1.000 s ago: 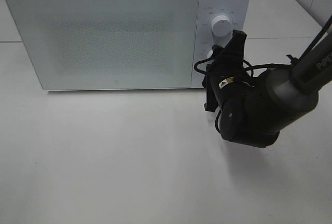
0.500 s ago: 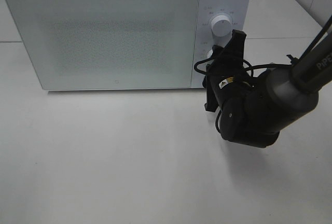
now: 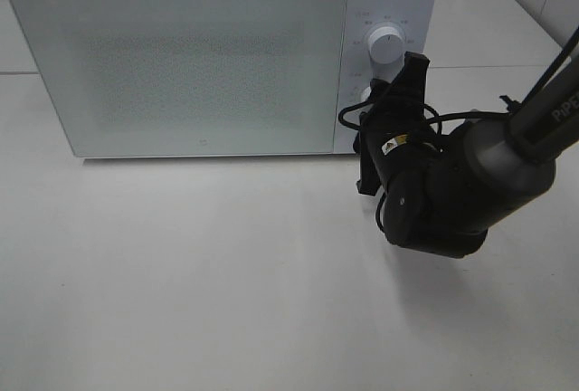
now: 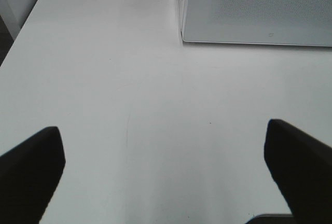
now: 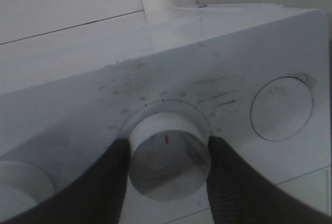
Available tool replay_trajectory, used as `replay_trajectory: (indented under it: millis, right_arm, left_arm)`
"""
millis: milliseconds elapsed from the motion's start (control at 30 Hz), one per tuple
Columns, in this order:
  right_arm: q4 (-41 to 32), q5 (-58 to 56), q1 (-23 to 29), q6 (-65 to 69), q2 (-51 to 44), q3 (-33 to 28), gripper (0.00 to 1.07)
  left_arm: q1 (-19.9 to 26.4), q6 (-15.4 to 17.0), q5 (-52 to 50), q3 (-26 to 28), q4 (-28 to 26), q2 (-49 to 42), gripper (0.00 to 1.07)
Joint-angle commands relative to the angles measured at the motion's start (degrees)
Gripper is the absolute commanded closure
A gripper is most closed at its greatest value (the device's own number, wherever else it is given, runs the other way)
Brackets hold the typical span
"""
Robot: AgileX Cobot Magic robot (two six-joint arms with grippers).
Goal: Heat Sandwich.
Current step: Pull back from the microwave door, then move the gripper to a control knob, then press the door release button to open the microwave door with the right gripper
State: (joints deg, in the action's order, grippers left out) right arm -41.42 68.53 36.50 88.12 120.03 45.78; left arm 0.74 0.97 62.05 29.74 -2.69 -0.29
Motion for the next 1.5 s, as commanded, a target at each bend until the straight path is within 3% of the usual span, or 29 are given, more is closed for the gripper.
replay_trajectory:
  millis: [33, 67, 100, 133, 233, 600, 1200, 1367, 1500]
  right_arm:
    - [1.60, 7.96, -0.52, -2.01, -0.74, 1.09, 0.57]
    - [1.60, 7.96, -0.52, -2.18, -0.74, 1.09, 0.50]
    - [1.60, 7.96, -0.52, -2.18, -0.74, 1.09, 0.50]
    - [1.66, 7.91, -0.52, -2.81, -0.74, 1.09, 0.37]
    - [2.12, 7.91, -0.52, -3.72, -0.74, 1.09, 0.23]
    - [4.64, 7.91, -0.40, -3.67, -0.74, -0.23, 0.28]
    - [14.73, -1.09, -0.34, -5.90, -10.43, -13.12, 0.31]
    - [16.16, -8.94, -0.34, -14.78, -15.58, -16.27, 0.31]
    - [17.19, -22.29, -0.52, -29.85, -20.97, -16.62, 0.31]
  left_arm:
    - [0.17, 0.11, -0.80, -0.17, -0.34, -0.92, 0.06]
    - [0.17, 0.11, -0.80, -0.17, -0.34, -0.92, 0.06]
    - [0.17, 0.11, -0.80, -0.17, -0.34, -0.92, 0.06]
    - [0.17, 0.11, -0.80, -0.17, -0.34, -0.92, 0.06]
    - [0.17, 0.11, -0.80, -0.17, -0.34, -0.92, 0.06]
    - [0.17, 0.11, -0.80, -0.17, -0.34, -0.92, 0.06]
    - [0.17, 0.11, -0.80, -0.17, -0.34, -0.92, 0.06]
    - [0.17, 0.11, -0.80, -0.17, -0.34, -0.92, 0.06]
    - [0.17, 0.11, -0.80, -0.17, -0.34, -0.92, 0.06]
